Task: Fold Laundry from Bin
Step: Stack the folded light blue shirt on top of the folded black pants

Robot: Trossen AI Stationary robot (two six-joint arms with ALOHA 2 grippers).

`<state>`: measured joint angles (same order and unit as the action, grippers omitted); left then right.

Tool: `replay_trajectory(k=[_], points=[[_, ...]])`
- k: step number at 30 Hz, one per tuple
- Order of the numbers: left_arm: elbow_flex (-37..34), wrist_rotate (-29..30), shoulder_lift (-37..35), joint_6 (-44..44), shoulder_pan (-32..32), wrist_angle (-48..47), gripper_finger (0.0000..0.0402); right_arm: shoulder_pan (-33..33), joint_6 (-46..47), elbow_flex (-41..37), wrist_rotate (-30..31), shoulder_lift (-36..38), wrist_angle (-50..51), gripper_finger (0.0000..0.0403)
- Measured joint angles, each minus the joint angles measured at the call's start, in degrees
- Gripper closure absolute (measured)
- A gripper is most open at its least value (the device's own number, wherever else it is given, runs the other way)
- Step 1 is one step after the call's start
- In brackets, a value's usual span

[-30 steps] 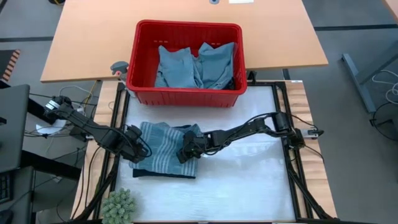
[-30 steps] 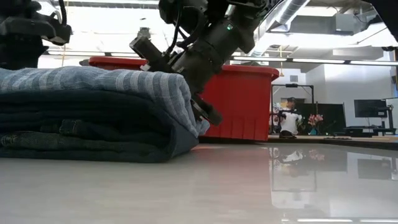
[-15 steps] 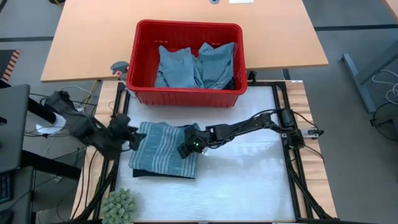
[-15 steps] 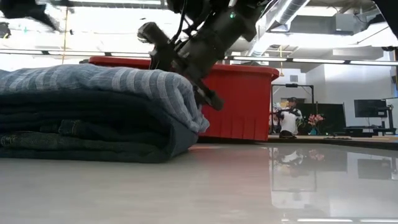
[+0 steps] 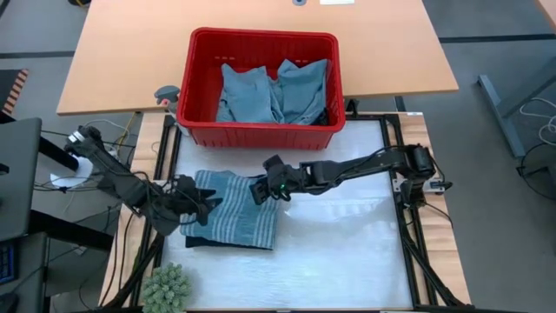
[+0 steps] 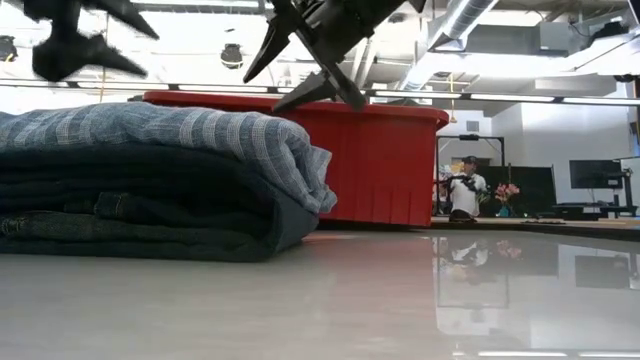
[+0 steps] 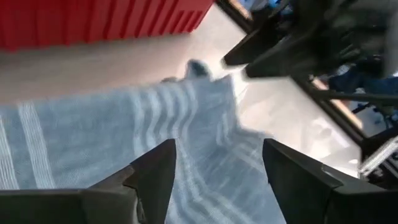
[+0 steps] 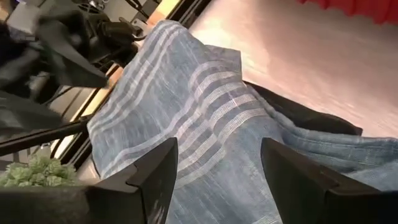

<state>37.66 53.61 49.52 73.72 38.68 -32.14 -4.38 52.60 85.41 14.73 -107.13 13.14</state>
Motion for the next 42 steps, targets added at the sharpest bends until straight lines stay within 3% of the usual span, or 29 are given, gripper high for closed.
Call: replay_trajectory(k=[3, 13, 21, 31, 36, 42], points=[[-5.2, 1.3, -0.1, 0.9, 0.0, 5.9, 0.0184, -0.7, -0.1, 0.0, 0.4, 0.0, -0.1, 0.0148], [-13.7, 4.2, 0.0, 10.3, -1.7, 6.0, 0.0202, 1.5, 0.0, -1.5, 0.4, -6.7, -3.7, 0.0148], [-18.1, 3.0, 0.0, 14.4, -4.2, 5.8, 0.0203, 5.1, 1.8, -1.4, -8.1, -14.9, -10.5, 0.0148], [-26.6, 0.4, -0.1, 27.6, -4.9, 8.2, 0.0203, 8.2, 1.5, -1.3, -11.1, -14.8, -7.4, 0.0148], [-26.1, 1.2, -0.2, 22.8, -5.0, 12.9, 0.0203, 9.0, -0.5, -1.2, -13.0, -10.9, -6.3, 0.0148], [-26.1, 1.3, -0.2, 19.1, -5.0, 16.3, 0.0203, 6.7, -2.2, -0.1, -6.4, -2.2, -7.6, 0.0148]])
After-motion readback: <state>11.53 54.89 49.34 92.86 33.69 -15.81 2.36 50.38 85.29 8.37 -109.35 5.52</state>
